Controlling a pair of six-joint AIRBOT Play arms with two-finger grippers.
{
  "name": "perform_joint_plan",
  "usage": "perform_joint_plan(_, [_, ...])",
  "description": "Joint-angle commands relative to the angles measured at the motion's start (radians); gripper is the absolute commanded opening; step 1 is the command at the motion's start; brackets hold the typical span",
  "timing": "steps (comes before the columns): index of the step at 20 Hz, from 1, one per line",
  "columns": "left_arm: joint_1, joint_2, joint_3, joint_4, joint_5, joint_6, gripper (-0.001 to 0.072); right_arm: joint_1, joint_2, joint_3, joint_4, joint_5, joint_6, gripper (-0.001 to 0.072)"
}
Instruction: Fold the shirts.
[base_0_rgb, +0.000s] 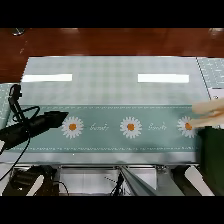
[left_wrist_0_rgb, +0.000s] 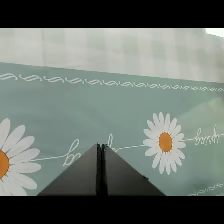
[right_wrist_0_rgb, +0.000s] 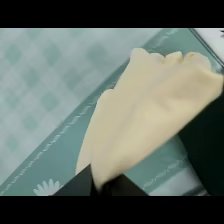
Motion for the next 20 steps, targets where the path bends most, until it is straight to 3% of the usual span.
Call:
perform_joint_plan(1, [-0.001, 0.000, 0.000, -0.006, 0.000, 0.070, 0.0024, -0.146, 0.202, -0.247, -0.222, 0.009, -0.055, 0.0020])
perform_joint_plan(4, [-0.001, 0.000, 0.000, -0.007, 0.001, 0.071, 0.0024, -0.213, 0.336, -0.414, -0.553, 0.008, -0.117, 0.0030])
perform_joint_plan(5, [-0.001, 0.000, 0.000, -0.007, 0.008, 0.072, 0.0024, -0.227, 0.367, -0.457, -0.603, 0.008, -0.090, 0.0171])
perform_joint_plan(7, [-0.001, 0.000, 0.000, -0.007, 0.035, 0.071, 0.0025, -0.229, 0.394, -0.518, -0.594, 0.005, -0.082, 0.0548])
perform_joint_plan(8, [0.000, -0.005, 0.000, -0.007, 0.053, 0.071, 0.0025, -0.229, 0.390, -0.531, -0.590, 0.005, -0.102, 0.0631])
perform_joint_plan(9, [-0.001, -0.012, 0.000, -0.007, 0.077, 0.071, 0.0024, -0.229, 0.378, -0.530, -0.590, -0.005, -0.104, 0.0631])
perform_joint_plan(11, [0.008, -0.054, 0.028, -0.005, 0.091, 0.111, 0.0024, -0.229, 0.340, -0.510, -0.524, -0.055, -0.119, 0.0600])
perform_joint_plan(12, [0.019, -0.090, 0.063, -0.005, 0.063, 0.141, 0.0024, -0.228, 0.314, -0.481, -0.418, -0.096, -0.168, 0.0439])
perform_joint_plan(13, [0.035, -0.135, 0.116, -0.006, 0.039, 0.150, 0.0024, -0.228, 0.289, -0.444, -0.288, -0.146, -0.232, 0.0160])
perform_joint_plan(14, [0.047, -0.182, 0.177, -0.007, 0.032, 0.170, 0.0024, -0.222, 0.263, -0.397, -0.132, -0.226, -0.274, 0.0019])
perform_joint_plan(18, [0.040, -0.450, 0.614, -0.024, -0.034, 0.228, 0.0024, -0.026, 0.148, -0.272, 0.506, -0.608, -0.298, 0.0019])
perform_joint_plan(19, [0.018, -0.521, 0.724, -0.036, -0.072, 0.245, 0.0024, 0.079, 0.122, -0.272, 0.599, -0.654, -0.357, 0.0019])
perform_joint_plan(20, [-0.017, -0.584, 0.812, -0.039, -0.111, 0.243, 0.0023, 0.223, 0.093, -0.272, 0.592, -0.666, -0.392, 0.0019])
